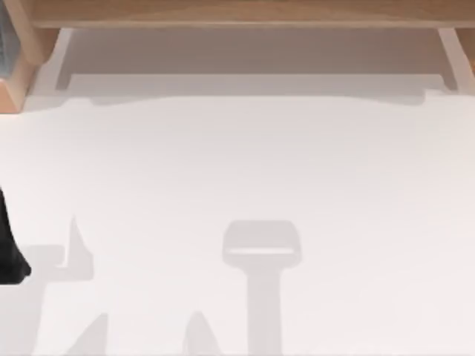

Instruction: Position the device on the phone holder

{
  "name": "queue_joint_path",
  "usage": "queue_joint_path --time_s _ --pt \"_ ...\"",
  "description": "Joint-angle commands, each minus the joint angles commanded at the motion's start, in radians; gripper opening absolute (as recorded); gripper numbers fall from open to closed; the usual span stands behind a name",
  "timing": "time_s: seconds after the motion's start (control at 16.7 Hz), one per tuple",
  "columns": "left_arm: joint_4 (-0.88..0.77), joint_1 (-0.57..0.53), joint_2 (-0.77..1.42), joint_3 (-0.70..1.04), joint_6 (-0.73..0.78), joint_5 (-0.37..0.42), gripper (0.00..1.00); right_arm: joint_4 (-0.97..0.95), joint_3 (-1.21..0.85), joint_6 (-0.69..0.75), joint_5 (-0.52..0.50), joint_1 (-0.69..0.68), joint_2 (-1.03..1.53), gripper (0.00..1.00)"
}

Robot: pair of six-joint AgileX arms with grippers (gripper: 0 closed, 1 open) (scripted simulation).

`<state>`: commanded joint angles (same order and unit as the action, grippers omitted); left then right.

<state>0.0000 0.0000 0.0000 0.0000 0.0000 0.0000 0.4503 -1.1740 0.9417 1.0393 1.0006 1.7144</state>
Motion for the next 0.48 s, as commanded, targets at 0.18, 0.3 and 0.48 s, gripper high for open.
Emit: queue_joint_path --time_s 0.18,0.3,0.48 --pt "0.000 0.000 0.000 0.000 0.000 0.000 1.00 0.000 0.000 0.000 0.000 0.000 0.000 1.00" --pt "0.000 0.000 0.000 0.000 0.000 0.000 1.00 0.000 0.000 0.000 0.000 0.000 0.000 1.00" --pt "0.000 0.000 0.000 0.000 0.000 0.000 1.00 0.000 0.000 0.000 0.000 0.000 0.000 1.00"
